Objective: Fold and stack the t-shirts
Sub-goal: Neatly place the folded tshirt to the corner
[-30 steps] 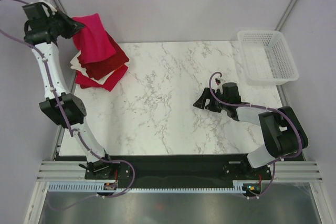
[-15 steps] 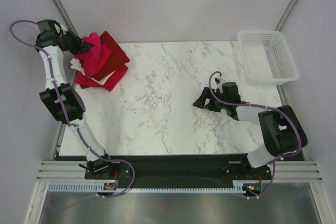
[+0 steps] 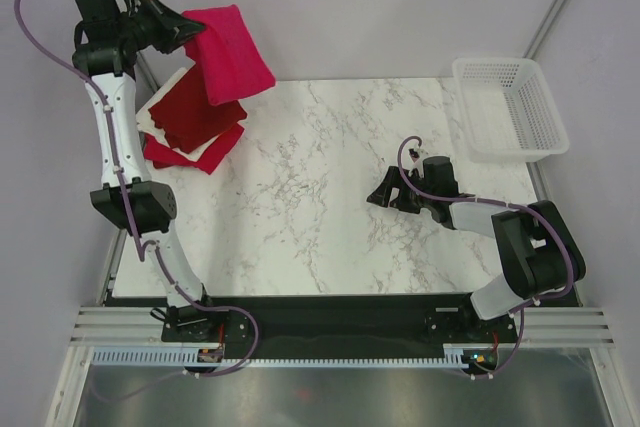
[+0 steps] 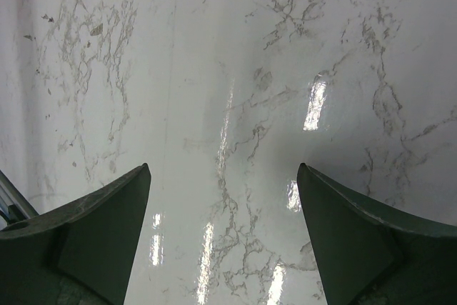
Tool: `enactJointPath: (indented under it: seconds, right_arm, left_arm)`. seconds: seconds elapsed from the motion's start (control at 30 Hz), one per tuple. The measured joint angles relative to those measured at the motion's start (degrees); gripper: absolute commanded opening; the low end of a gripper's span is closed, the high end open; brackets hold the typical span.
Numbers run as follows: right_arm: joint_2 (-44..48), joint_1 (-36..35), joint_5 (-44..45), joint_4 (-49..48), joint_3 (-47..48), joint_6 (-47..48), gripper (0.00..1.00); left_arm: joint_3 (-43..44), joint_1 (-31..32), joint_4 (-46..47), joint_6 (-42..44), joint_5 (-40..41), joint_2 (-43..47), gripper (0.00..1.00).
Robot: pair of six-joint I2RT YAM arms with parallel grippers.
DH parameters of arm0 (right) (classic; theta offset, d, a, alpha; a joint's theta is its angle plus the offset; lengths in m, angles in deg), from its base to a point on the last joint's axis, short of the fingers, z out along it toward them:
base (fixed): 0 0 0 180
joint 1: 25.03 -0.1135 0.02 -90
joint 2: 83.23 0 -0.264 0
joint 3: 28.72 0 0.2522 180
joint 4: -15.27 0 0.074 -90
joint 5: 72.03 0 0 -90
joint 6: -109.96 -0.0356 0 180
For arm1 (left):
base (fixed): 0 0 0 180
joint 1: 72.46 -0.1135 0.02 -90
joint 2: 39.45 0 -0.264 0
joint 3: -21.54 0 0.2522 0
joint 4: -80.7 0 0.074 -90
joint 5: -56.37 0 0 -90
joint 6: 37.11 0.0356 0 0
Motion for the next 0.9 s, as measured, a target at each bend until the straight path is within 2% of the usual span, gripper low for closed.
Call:
enactJointPath:
  seconds: [0.1,0.2,0.53,0.7,0.9]
  right_arm:
    - [0.0,0.0,0.0,0.0,0.0,0.0,0.93]
    - [0.0,0.0,0.0,0.0,0.0,0.0,0.93]
    - [0.0,0.0,-0.1,0.0,0.0,0.0,0.93]
    - [-0.2,0.0,-0.2,0.0,0.2,0.0,0.93]
    - [-0.3,0.0,-0.3,0.0,0.2,0.0,0.93]
  left_arm:
    - [-1.9,-0.2,0.4,0.1,-1.0,0.0,0.02]
    - [-7.4,-2.5,1.4,1.2,-0.5,0.2,0.02]
    - [-29.8,-13.1,1.6,5.7,10.0,-1.8,0.02]
    - [-30.7,-14.6,2.4,5.7,9.6,-3.3,0.02]
    - [-26.7,-13.6,2.6,5.7,9.6,-3.3,0.02]
